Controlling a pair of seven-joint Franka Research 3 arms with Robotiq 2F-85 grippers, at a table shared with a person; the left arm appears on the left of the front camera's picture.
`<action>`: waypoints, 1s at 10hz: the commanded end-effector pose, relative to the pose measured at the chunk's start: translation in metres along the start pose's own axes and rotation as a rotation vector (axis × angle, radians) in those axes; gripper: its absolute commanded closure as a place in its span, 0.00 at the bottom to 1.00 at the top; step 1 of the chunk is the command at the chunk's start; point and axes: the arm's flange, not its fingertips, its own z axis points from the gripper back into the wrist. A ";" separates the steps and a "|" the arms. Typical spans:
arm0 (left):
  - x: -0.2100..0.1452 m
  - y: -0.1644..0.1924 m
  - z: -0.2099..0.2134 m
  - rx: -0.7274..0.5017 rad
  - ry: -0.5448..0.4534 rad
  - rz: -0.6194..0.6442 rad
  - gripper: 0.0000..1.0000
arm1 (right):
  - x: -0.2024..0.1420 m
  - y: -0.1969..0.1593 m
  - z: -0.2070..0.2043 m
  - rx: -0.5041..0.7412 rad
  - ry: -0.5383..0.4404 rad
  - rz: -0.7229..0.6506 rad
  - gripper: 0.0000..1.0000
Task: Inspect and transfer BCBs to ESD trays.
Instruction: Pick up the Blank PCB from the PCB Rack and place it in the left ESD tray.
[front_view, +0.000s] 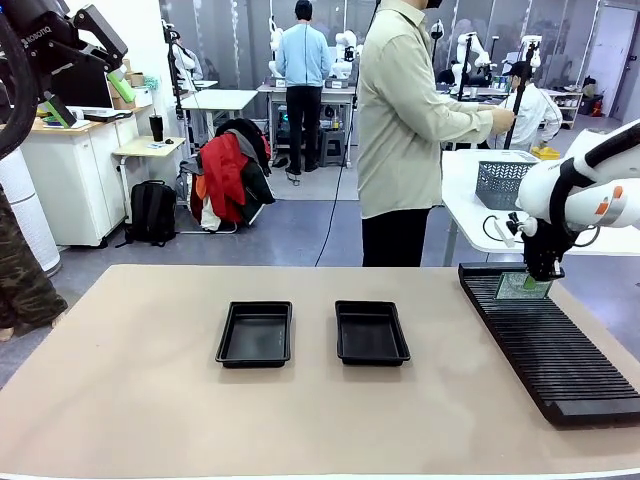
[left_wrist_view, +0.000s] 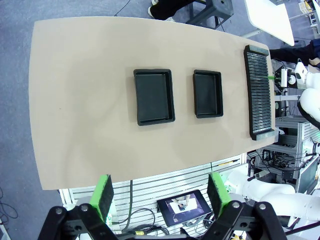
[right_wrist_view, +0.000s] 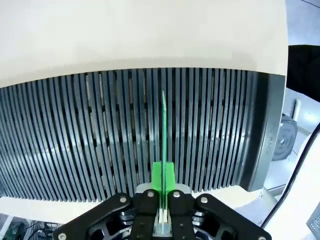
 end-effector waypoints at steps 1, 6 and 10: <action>-0.001 0.000 -0.001 0.000 -0.001 0.000 0.00 | 0.003 0.000 0.029 0.030 0.038 -0.023 1.00; -0.001 0.000 -0.001 0.000 -0.001 0.000 0.00 | -0.008 0.021 0.138 0.008 0.069 -0.189 1.00; -0.001 0.000 -0.001 0.000 -0.001 0.000 0.00 | -0.019 0.034 0.218 -0.022 0.024 -0.262 1.00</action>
